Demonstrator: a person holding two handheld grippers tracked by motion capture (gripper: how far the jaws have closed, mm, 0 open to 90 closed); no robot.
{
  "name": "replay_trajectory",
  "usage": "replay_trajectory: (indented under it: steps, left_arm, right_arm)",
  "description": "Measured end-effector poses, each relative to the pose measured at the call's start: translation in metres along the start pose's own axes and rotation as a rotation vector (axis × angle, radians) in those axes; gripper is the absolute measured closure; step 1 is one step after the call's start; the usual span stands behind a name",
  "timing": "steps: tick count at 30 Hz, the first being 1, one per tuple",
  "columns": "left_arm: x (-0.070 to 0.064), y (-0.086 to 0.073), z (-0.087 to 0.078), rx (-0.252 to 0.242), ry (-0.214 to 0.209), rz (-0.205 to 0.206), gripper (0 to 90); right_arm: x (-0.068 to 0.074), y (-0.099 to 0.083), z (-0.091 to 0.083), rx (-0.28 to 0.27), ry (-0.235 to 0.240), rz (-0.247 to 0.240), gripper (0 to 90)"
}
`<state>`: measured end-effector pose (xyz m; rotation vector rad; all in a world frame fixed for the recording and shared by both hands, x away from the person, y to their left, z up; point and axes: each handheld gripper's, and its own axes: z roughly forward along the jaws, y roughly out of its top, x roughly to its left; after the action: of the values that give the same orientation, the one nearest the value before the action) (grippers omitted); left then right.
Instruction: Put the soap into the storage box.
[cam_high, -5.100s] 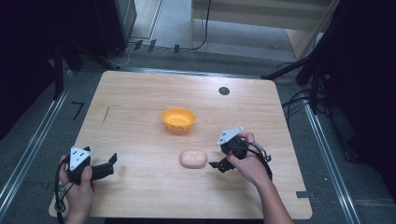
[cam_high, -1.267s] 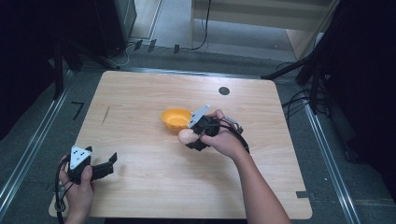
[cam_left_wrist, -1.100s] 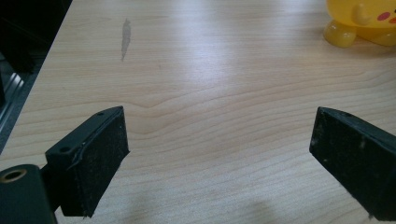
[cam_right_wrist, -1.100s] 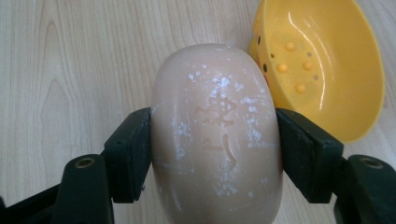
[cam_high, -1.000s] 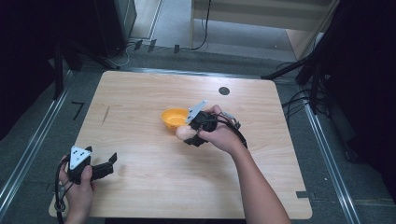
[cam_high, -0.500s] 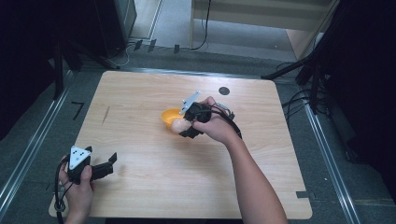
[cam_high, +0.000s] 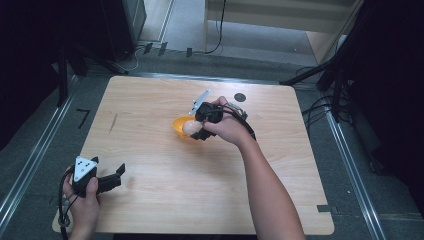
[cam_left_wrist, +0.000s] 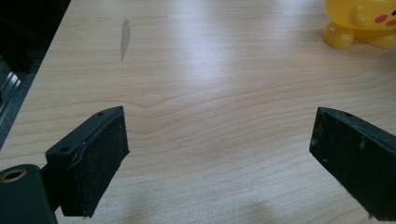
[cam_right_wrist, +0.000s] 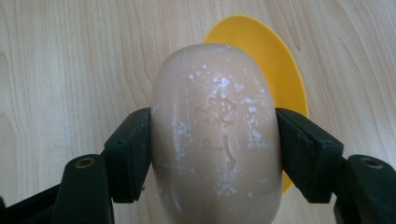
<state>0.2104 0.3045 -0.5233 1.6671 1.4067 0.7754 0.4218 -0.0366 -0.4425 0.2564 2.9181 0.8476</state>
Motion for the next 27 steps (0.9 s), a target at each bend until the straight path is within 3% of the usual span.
replay_trajectory:
  steps: [17, 27]
  left_arm:
    - [0.000, 0.000, -0.001, -0.002, -0.002, -0.005, 4.8]
    - [0.001, 0.000, -0.001, -0.009, -0.006, -0.005, 4.8]
  right_arm:
    - [-0.018, 0.013, 0.016, 0.025, -0.007, -0.024, 32.6]
    - [-0.025, 0.013, 0.024, 0.054, 0.011, 0.002, 32.5]
